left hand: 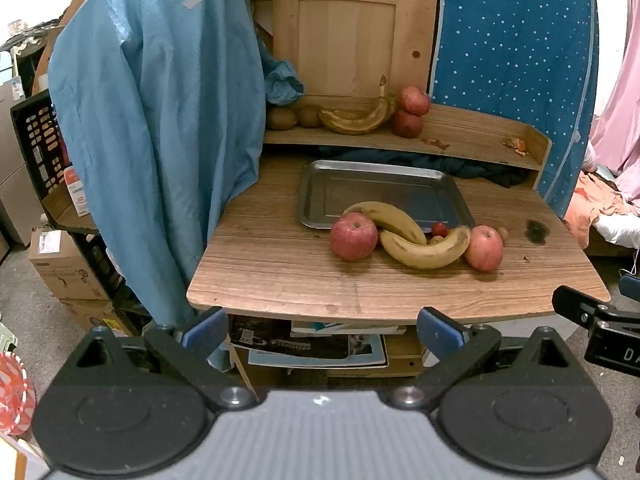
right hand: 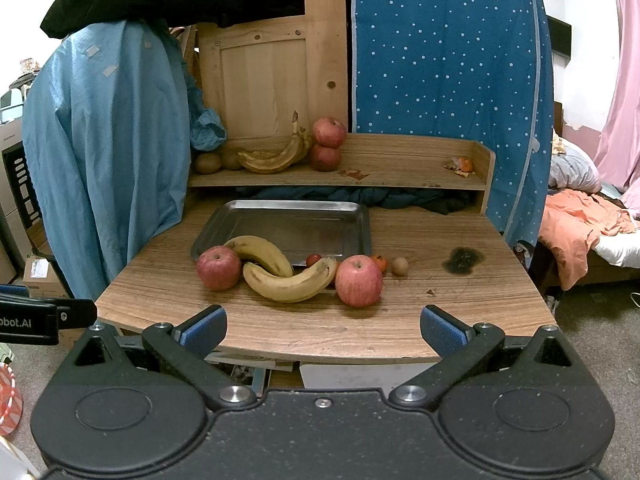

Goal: Organize fruits

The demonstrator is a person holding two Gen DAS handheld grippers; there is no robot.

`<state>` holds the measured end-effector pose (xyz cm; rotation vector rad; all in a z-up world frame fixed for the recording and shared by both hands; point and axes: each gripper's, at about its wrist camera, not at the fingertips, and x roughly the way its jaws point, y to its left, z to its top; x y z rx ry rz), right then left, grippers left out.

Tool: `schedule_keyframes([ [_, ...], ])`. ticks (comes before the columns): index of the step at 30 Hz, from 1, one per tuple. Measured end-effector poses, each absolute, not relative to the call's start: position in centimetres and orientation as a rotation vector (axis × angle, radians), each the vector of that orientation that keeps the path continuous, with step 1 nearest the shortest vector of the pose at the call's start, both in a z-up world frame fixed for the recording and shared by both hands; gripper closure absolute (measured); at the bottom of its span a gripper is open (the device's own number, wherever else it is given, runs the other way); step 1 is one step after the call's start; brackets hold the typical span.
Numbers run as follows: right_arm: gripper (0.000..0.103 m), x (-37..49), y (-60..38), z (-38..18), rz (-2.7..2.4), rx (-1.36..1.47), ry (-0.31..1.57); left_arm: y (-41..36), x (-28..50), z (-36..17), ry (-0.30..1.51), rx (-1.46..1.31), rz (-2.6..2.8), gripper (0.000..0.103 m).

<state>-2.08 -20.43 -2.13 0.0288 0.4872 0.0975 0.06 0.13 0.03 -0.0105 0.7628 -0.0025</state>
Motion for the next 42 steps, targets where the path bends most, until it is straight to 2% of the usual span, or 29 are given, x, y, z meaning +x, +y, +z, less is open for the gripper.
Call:
schedule_keyframes([
  [42,0.001,-0.8,-20.2,-3.0,0.086,0.029,0.509,-0.3,-0.3,-0.3,0.776,-0.016,-0.004,0.0],
])
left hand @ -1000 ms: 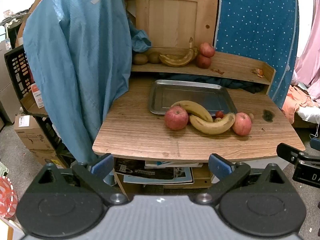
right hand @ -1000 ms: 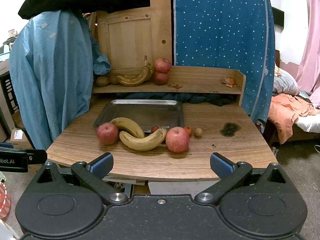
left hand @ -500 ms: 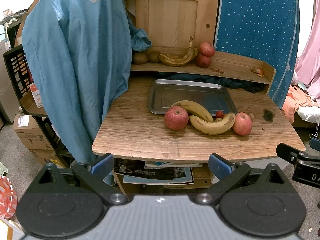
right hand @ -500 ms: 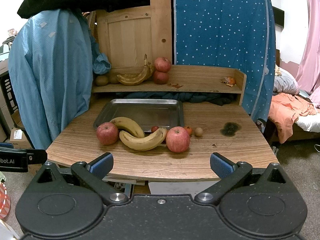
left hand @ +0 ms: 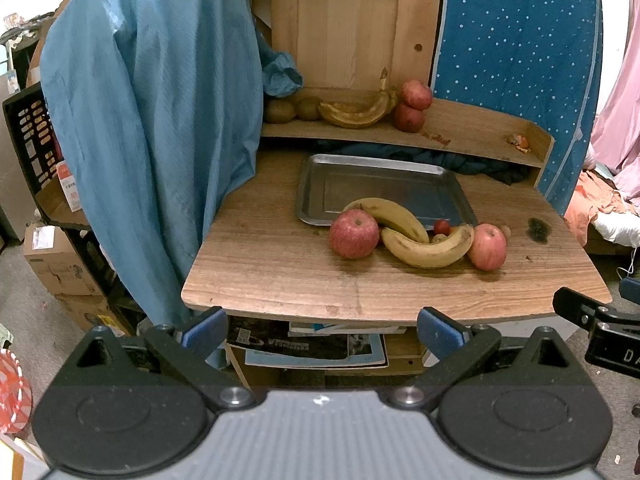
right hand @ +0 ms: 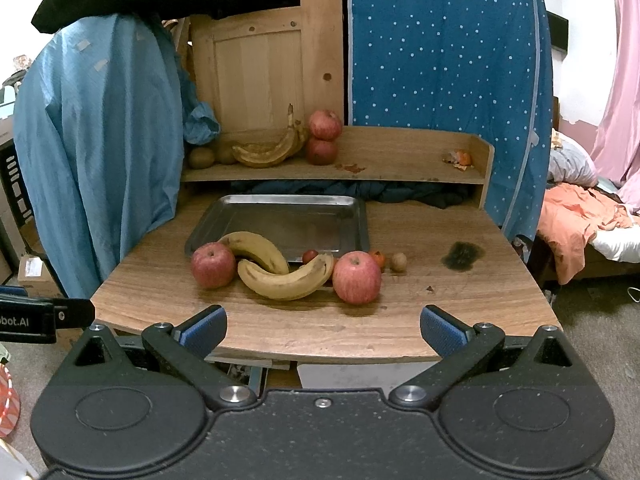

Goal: Organize fruits

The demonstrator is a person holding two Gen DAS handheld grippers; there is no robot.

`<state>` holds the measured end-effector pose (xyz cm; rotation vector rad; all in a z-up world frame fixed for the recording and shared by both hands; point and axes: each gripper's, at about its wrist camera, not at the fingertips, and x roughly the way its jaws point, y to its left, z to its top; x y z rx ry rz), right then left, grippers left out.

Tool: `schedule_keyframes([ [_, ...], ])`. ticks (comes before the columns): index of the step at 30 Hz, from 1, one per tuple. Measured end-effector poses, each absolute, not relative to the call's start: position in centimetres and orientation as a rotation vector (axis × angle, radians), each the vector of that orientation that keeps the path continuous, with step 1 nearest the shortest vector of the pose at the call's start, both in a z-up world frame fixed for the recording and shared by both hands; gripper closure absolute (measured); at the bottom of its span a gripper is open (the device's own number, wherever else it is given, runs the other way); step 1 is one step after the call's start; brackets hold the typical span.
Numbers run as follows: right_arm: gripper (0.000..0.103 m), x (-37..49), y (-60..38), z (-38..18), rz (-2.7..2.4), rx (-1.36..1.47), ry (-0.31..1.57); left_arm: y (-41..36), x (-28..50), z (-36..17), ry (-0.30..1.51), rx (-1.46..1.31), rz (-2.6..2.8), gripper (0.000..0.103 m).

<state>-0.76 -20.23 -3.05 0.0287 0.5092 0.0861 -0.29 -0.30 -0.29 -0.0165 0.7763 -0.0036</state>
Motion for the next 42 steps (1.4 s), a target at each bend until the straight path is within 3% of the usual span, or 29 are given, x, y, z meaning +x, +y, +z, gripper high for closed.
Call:
schedule_keyframes([
  [17,0.001,1.7,-19.3,-3.7,0.089,-0.011,0.586,-0.1,4.1,-2.5,0.862,-0.014,-0.035,0.0],
  [42,0.001,18.7,-18.5,-5.6,0.606,-0.185,0.761,-3.0,19.2,-6.7,1.063,-0.091,0.116,0.0],
])
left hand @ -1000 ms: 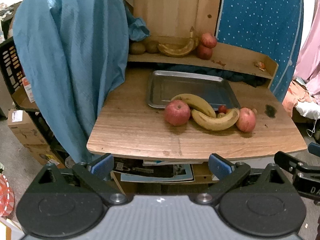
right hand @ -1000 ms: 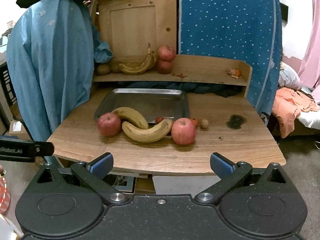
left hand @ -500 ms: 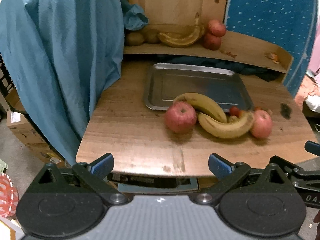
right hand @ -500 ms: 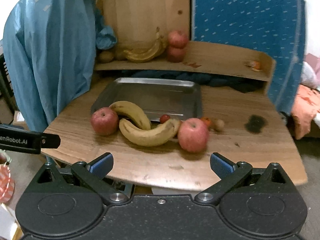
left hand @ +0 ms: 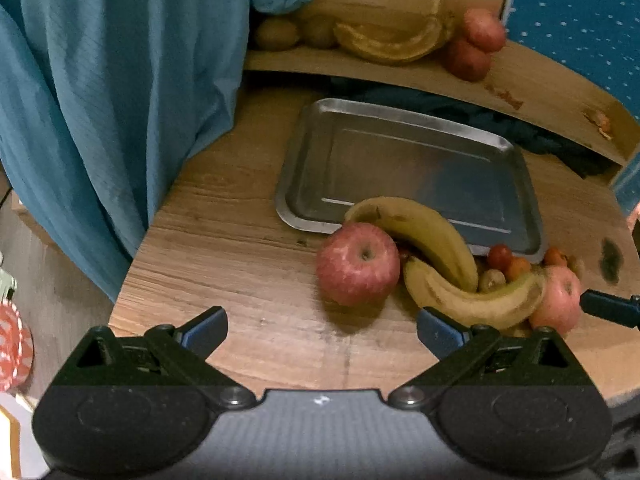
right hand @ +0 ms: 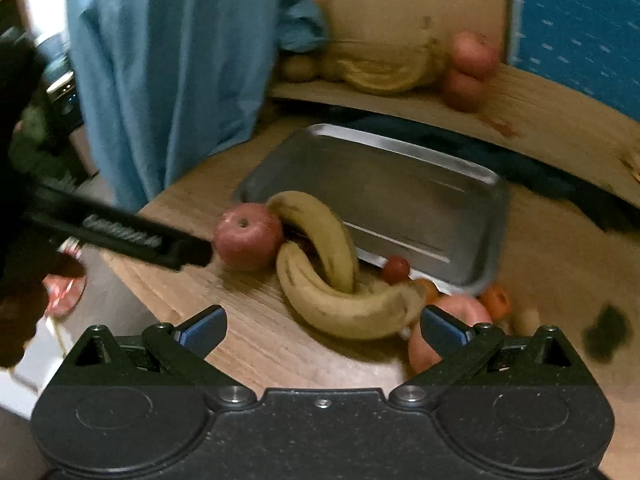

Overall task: Organize fruits
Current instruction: 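Move the left tool toward the red apple while the right tool approaches the banana, then close the left gripper on the red apple while the right gripper closes on the banana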

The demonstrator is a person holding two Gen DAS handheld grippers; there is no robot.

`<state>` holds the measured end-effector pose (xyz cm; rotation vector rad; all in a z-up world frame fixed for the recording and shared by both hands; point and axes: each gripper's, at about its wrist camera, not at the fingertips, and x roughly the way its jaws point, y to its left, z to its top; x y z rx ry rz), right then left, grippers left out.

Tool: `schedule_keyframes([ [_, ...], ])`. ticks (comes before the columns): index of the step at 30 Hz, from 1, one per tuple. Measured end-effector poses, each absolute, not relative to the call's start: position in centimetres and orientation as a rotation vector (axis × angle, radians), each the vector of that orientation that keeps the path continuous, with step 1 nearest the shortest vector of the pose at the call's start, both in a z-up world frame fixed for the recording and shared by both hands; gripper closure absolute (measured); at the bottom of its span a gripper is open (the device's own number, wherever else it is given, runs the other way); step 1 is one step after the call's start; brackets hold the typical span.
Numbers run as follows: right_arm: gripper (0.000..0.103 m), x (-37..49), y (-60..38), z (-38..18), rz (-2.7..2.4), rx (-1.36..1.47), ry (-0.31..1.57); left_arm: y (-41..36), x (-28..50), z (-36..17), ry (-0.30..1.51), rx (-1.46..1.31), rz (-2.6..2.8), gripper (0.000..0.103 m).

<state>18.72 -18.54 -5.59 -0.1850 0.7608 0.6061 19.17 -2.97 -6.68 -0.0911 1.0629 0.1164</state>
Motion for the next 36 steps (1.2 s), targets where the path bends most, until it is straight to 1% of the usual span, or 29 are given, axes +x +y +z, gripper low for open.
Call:
schedule_keyframes([
  [5,0.001,20.6,-18.1,-6.2,0.703,-0.253,0.782,-3.2,21.5,-7.7,1.107,-0.114,0.15,0.0],
  [7,0.003,21.3,-18.0,-6.6,0.726,-0.274,0.798,-3.4,22.0,-8.1,1.123,-0.117,0.161,0.0],
  [8,0.006,21.4,-18.0,-6.7,0.733,-0.28,0.802,-3.6,22.3,-8.3,1.13,-0.119,0.166,0.0],
  [11,0.008,22.3,-18.0,-7.2,0.76,-0.305,0.813,-3.8,22.7,-8.8,1.151,-0.123,0.177,0.0],
  [17,0.01,23.3,-17.6,-7.5,0.835,-0.355,0.806,-3.7,23.7,-9.4,1.172,-0.141,0.198,0.0],
  [18,0.015,23.5,-17.4,-7.6,0.854,-0.366,0.814,-3.6,23.7,-9.4,1.174,-0.142,0.201,0.0],
  [20,0.022,23.9,-16.9,-8.0,0.867,-0.382,0.832,-3.3,23.8,-9.6,1.18,-0.148,0.208,0.0],
  [25,0.024,24.2,-15.5,-8.4,0.901,-0.437,0.854,-2.7,23.9,-10.0,1.193,-0.143,0.202,0.0],
  [27,0.028,24.2,-15.0,-8.7,0.913,-0.467,0.874,-2.4,23.9,-10.2,1.199,-0.152,0.189,0.001],
  [31,0.032,24.3,-14.0,-9.1,0.921,-0.55,0.891,-2.1,24.4,-10.5,1.208,-0.151,0.151,0.001],
  [33,0.038,24.3,-13.7,-9.3,0.911,-0.583,0.891,-2.2,24.6,-10.7,1.21,-0.144,0.127,0.003],
  [36,0.044,24.2,-13.2,-9.6,0.9,-0.637,0.883,-2.2,25.0,-11.0,1.214,-0.139,0.097,0.006],
])
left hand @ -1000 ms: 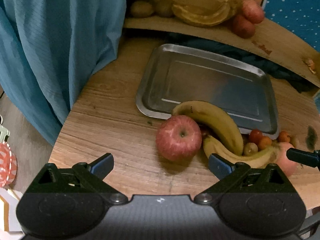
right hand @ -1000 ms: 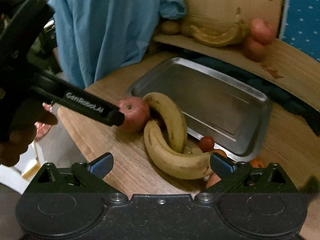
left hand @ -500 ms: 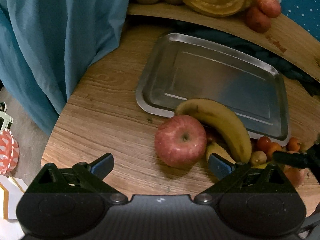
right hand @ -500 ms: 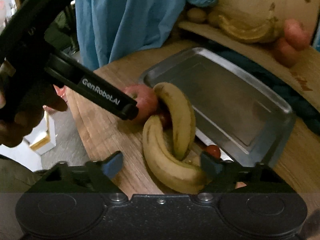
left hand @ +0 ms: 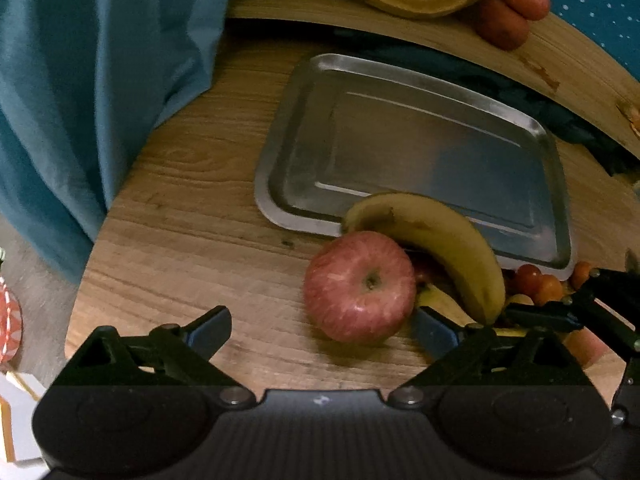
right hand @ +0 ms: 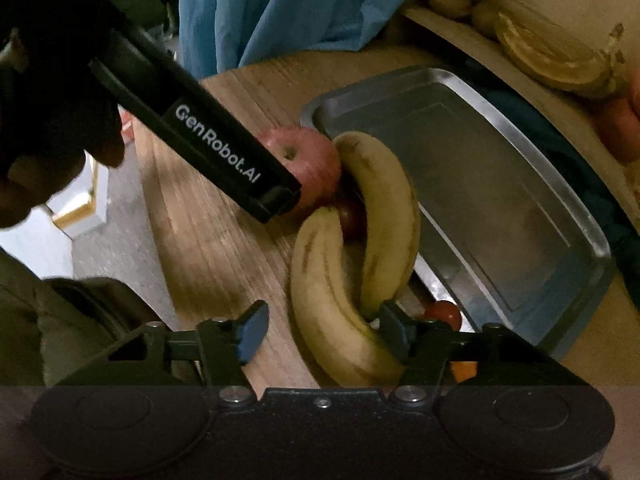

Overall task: Organize fruits
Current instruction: 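Close the left gripper on the red apple while the right gripper closes on the banana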

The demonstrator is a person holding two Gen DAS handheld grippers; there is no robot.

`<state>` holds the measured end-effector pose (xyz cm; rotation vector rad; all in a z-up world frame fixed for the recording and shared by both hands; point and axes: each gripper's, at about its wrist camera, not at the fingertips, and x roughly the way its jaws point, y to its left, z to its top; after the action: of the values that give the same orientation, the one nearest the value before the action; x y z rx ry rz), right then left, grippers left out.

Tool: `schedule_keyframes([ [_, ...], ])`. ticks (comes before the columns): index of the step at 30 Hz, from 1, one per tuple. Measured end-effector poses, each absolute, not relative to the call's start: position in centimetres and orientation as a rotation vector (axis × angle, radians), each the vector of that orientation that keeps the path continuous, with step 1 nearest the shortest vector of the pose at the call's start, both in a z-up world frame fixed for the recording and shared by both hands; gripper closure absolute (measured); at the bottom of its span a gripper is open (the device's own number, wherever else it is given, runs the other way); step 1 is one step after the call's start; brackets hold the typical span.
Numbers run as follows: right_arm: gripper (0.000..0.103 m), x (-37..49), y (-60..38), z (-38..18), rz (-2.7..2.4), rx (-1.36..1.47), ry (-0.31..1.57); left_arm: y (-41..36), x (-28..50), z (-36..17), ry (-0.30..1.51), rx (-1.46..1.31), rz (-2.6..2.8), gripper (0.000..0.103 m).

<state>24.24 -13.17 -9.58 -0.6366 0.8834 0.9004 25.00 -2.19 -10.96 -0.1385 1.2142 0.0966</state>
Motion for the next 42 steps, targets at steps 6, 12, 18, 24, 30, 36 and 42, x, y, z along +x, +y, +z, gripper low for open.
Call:
schedule_keyframes([
  [6,0.055,24.3,-12.8,-9.7,0.884,-0.69,0.878,-2.3,25.6,-11.2,1.215,-0.128,0.036,0.013],
  [12,0.055,24.9,-12.2,-9.7,0.895,-0.697,0.905,-2.3,26.1,-11.5,1.213,-0.128,-0.009,0.02],
  [18,0.059,24.7,-11.9,-9.7,0.897,-0.726,0.905,-2.4,26.3,-11.8,1.214,-0.138,-0.052,0.033],
  [24,0.061,24.8,-12.2,-9.8,0.911,-0.72,0.915,-2.0,26.2,-11.9,1.218,-0.15,-0.066,0.034],
  [30,0.057,24.7,-11.8,-10.3,0.914,-0.74,0.913,-2.2,26.4,-12.0,1.22,-0.136,-0.075,0.034],
  [36,0.064,24.4,-11.7,-10.2,0.909,-0.744,0.914,-2.0,26.4,-12.0,1.223,-0.143,-0.075,0.034],
  [42,0.066,24.6,-11.5,-10.2,0.908,-0.721,0.932,-1.7,26.2,-12.0,1.223,-0.15,-0.061,0.034],
])
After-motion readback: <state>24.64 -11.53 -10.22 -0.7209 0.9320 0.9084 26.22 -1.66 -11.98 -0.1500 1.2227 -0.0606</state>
